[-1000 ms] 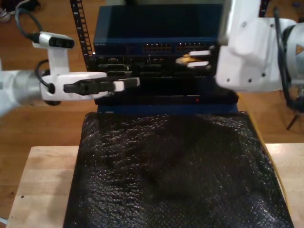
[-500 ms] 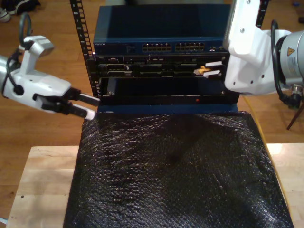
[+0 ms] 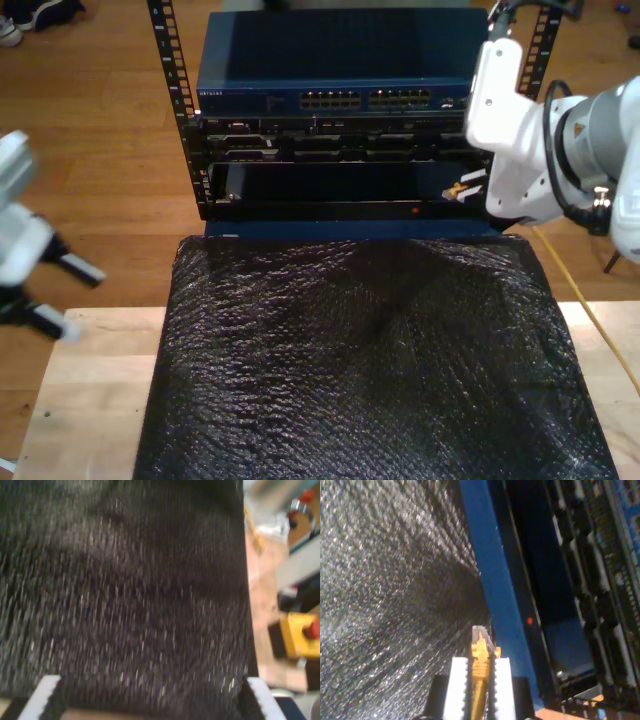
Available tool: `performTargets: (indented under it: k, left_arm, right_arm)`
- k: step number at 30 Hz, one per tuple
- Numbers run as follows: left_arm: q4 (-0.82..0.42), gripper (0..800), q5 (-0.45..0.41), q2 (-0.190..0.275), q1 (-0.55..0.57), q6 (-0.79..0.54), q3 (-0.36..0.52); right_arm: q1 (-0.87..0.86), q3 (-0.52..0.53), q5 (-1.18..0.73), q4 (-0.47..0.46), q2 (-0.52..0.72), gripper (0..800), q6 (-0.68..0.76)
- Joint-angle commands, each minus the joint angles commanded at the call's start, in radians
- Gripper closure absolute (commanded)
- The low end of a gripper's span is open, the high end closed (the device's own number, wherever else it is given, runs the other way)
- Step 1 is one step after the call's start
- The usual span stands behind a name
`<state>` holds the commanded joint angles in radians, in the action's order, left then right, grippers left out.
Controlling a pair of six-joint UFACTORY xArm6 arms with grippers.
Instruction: Grab the cable and plug it in
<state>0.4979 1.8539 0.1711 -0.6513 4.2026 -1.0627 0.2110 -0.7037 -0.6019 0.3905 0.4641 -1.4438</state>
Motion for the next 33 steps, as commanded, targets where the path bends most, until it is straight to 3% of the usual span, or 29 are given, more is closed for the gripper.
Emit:
performTargets:
  k: [6, 15, 21, 28, 33]
  left_arm:
    - [-0.127, 3, 0.0, 0.021, -0.123, -0.213, 0.054]
    - [-0.269, 1, -0.006, 0.115, -0.284, -0.493, 0.201]
    - [-0.333, 1, -0.014, 0.13, -0.402, -0.629, 0.262]
    - [-0.399, 0, -0.083, 0.164, -0.531, -0.763, 0.347]
    - [-0.445, 0, -0.155, 0.239, -0.543, -0.807, 0.468]
  right_arm:
    - [-0.031, -0.012, 0.0, -0.017, -0.046, 800, 0.0]
    - [-0.057, -0.029, 0.0, -0.028, -0.107, 800, 0.002]
    - [-0.057, -0.034, 0.0, -0.043, -0.109, 800, 0.003]
    - [-0.057, -0.043, 0.0, -0.064, -0.129, 800, 0.017]
    - [-0.058, -0.048, 0.0, -0.086, -0.133, 800, 0.031]
